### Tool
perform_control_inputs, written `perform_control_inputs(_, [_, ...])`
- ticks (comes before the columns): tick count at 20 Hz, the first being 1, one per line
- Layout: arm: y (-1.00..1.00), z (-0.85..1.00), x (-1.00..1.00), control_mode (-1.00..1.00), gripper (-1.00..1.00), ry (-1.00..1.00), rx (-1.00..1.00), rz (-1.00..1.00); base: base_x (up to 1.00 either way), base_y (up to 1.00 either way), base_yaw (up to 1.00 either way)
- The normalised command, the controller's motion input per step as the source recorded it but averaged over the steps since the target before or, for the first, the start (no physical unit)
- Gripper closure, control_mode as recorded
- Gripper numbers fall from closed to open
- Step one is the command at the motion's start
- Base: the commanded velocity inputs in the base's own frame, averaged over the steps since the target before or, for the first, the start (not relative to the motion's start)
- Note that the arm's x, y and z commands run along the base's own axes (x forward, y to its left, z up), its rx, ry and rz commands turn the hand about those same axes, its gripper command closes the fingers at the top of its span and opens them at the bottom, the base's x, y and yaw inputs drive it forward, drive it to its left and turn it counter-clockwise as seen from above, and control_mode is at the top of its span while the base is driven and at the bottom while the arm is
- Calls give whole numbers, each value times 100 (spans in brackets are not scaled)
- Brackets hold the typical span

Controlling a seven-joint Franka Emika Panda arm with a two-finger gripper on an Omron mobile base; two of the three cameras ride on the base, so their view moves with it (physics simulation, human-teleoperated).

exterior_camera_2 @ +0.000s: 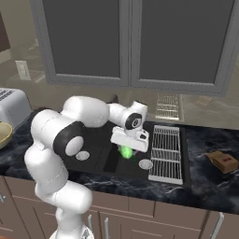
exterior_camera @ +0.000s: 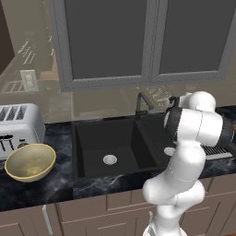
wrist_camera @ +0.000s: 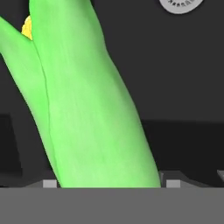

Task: Pick the corn from the sink and place it in the bowl. Then pick the bowl and place it in the microwave. Then close the microwave door and press the start button.

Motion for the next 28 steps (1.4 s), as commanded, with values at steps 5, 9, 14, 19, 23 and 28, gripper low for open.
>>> perform_control_inputs(5, [85, 43, -91, -100, 100, 0, -12, 24, 0, 0, 0])
perform_control_inputs(9, [100, 39, -84, -100, 100, 2, -17, 33, 0, 0, 0])
perform_control_inputs(14, [100, 65, -68, -100, 100, 1, -15, 34, 0, 0, 0])
perform_control_inputs(19, [100, 82, -33, -100, 100, 7, -13, 32, 0, 0, 0])
perform_control_inputs(23, [99, 81, -17, -100, 100, 3, -6, 38, 0, 0, 0])
perform_control_inputs(28, [100, 23, -2, -100, 100, 0, -2, 56, 0, 0, 0])
